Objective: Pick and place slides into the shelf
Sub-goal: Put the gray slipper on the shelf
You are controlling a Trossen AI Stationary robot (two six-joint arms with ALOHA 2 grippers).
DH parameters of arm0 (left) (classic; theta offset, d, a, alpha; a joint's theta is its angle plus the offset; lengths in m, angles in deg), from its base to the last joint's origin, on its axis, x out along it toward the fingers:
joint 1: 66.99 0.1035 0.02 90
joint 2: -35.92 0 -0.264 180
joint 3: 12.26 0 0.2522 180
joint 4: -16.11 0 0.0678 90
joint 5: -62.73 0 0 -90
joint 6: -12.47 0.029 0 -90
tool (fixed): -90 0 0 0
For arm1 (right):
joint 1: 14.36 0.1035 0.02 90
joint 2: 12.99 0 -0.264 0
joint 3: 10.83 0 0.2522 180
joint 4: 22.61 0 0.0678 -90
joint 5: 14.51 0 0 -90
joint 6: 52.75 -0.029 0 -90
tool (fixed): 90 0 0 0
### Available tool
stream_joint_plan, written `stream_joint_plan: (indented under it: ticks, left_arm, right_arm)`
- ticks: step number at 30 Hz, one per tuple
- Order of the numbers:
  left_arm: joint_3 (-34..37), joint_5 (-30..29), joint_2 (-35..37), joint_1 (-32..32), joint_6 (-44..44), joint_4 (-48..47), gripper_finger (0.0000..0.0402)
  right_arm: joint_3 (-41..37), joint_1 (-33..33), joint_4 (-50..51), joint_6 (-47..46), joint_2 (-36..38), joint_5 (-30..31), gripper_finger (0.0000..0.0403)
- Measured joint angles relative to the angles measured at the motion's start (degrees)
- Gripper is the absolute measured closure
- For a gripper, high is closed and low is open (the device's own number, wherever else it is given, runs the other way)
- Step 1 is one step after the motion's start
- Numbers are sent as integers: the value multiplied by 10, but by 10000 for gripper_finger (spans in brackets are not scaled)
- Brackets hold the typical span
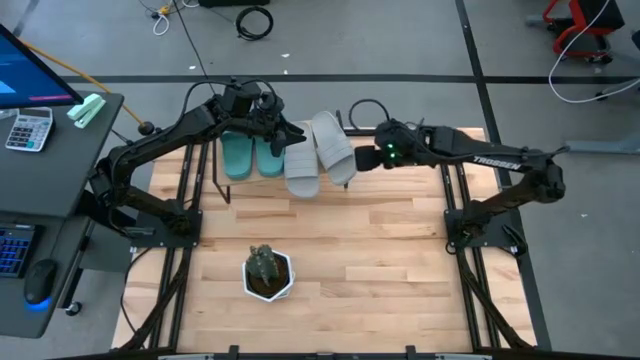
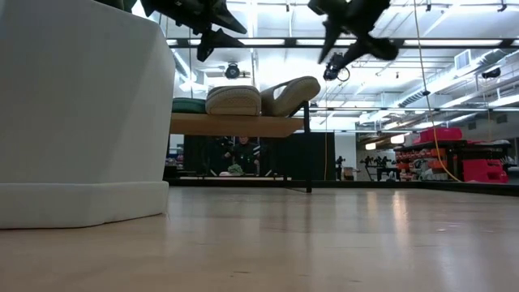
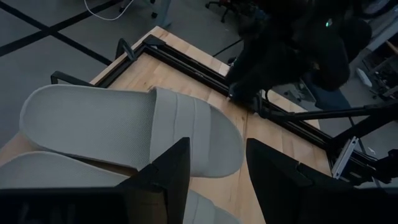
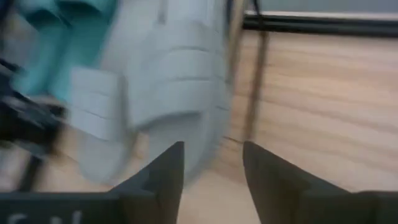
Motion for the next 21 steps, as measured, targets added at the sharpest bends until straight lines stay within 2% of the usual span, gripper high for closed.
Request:
stream_joint_plan:
  ticks: [6, 11, 15, 21]
  left_arm:
    - [0, 0, 0, 0, 0, -1, 239]
    - [0, 0, 0, 0, 0, -5, 239]
    - [0, 0, 0, 0, 0, -4, 239]
    - [0, 0, 0, 0, 0, -4, 239]
  right_arm:
    - [-141, 15, -192, -135, 34, 4, 186]
    - [-231, 26, -326, -213, 72, 54, 164]
    - [-265, 34, -343, -252, 81, 63, 186]
    - [-271, 60, -397, -267, 66, 90, 247]
